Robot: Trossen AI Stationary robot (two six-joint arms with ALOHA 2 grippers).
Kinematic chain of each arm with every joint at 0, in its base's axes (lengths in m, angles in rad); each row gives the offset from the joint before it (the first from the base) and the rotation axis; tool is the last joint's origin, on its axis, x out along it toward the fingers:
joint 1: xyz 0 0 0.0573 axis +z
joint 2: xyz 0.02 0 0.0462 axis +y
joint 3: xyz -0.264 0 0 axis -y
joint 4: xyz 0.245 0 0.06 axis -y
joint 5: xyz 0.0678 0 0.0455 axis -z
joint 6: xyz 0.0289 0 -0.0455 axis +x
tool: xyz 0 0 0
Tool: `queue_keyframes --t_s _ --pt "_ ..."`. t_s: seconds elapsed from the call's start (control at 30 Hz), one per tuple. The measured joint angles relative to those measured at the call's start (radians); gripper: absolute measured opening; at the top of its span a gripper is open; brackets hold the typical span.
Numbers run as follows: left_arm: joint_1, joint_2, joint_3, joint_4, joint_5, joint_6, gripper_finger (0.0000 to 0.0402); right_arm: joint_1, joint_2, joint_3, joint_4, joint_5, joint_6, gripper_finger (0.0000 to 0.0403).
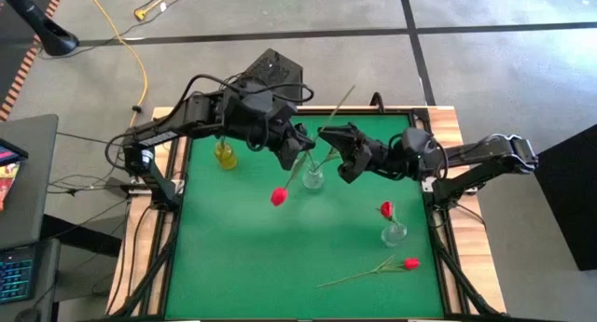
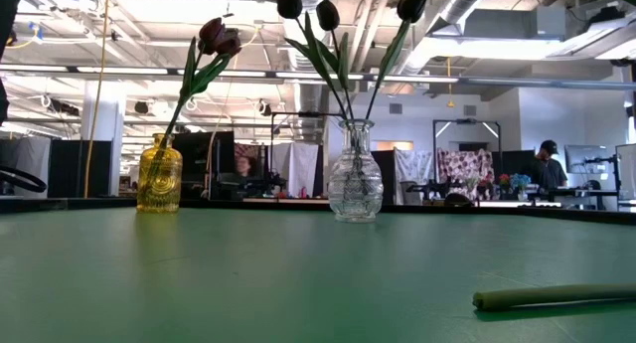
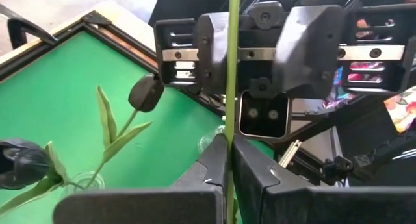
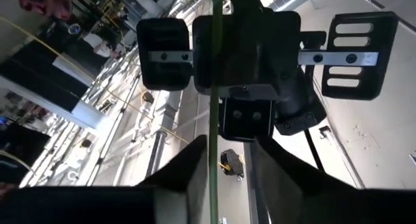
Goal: Sort flowers into vase by color
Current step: Put the top red flower into the right transparent vase
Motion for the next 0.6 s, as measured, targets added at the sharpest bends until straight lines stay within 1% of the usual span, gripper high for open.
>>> queue_keyframes --t_s 0.23,0.33,0.37,0.47,0.6 --pt "0.0 0.0 0.0 0.0 0.015 0.021 0.0 -0.006 0.0 0.0 -0.038 -0.001 0.046 0.006" --pt "0.0 0.0 0.0 -0.001 -0.005 0.061 0.0 -0.006 0.0 0.0 -0.046 0.002 0.145 0.0024" --pt "0.0 0.0 0.0 0.003 -0.021 0.074 0.0002 -0.007 0.0 0.0 -0.049 0.006 0.185 0.0017" --pt "0.001 0.0 0.0 0.028 -0.043 0.113 0.0017 -0.007 -0.001 0.001 -0.052 0.013 0.295 0.0016" --pt "0.002 0.0 0.0 0.089 -0.05 0.172 0.0063 -0.006 -0.011 0.002 -0.066 0.012 0.41 0.0016"
